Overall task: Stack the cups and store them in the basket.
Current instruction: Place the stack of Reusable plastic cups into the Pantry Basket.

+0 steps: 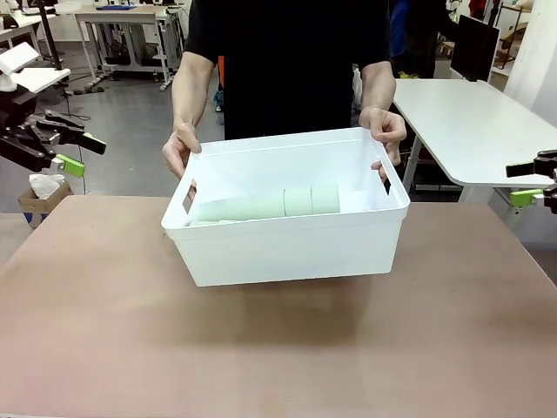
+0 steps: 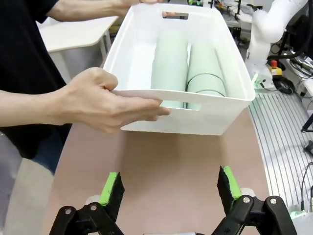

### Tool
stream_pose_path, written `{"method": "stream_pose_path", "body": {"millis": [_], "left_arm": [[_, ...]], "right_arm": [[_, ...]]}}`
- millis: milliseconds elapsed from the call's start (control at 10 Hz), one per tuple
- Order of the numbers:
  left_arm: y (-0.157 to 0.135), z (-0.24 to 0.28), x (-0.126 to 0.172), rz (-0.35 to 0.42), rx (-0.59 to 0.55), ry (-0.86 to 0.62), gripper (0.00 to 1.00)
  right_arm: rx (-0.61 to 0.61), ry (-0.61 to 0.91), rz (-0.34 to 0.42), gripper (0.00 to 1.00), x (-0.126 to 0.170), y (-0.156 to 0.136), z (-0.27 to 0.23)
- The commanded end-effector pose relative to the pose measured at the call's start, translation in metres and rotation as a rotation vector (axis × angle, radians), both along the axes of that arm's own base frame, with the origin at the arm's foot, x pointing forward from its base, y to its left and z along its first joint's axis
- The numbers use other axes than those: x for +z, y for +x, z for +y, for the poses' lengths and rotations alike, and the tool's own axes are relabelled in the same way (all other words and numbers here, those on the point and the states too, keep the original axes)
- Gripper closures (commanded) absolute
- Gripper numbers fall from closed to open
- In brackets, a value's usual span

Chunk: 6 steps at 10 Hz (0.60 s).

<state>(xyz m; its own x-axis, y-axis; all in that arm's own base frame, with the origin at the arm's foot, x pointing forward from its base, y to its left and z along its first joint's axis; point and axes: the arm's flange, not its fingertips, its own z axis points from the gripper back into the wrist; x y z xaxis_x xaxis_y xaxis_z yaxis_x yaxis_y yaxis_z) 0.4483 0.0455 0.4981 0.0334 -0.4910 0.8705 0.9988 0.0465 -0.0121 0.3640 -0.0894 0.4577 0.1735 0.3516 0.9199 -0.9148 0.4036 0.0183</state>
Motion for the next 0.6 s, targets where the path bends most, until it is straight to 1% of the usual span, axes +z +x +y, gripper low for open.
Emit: {"method": "stream_pose_path", "body": {"millis": [0, 500], "left_arm": [[-0.0035, -0.0004, 0.0077, 0.006, 0.010, -0.007, 0.00], [-0.0035, -0.0004, 0.0077, 0.006, 0.010, -0.007, 0.00]], "right_arm": [[-0.003, 0.004, -0.011, 0.00, 0.0021, 0.0024, -0.0005], [-0.003, 0.004, -0.011, 0.00, 0.0021, 0.0024, -0.0005]]}}
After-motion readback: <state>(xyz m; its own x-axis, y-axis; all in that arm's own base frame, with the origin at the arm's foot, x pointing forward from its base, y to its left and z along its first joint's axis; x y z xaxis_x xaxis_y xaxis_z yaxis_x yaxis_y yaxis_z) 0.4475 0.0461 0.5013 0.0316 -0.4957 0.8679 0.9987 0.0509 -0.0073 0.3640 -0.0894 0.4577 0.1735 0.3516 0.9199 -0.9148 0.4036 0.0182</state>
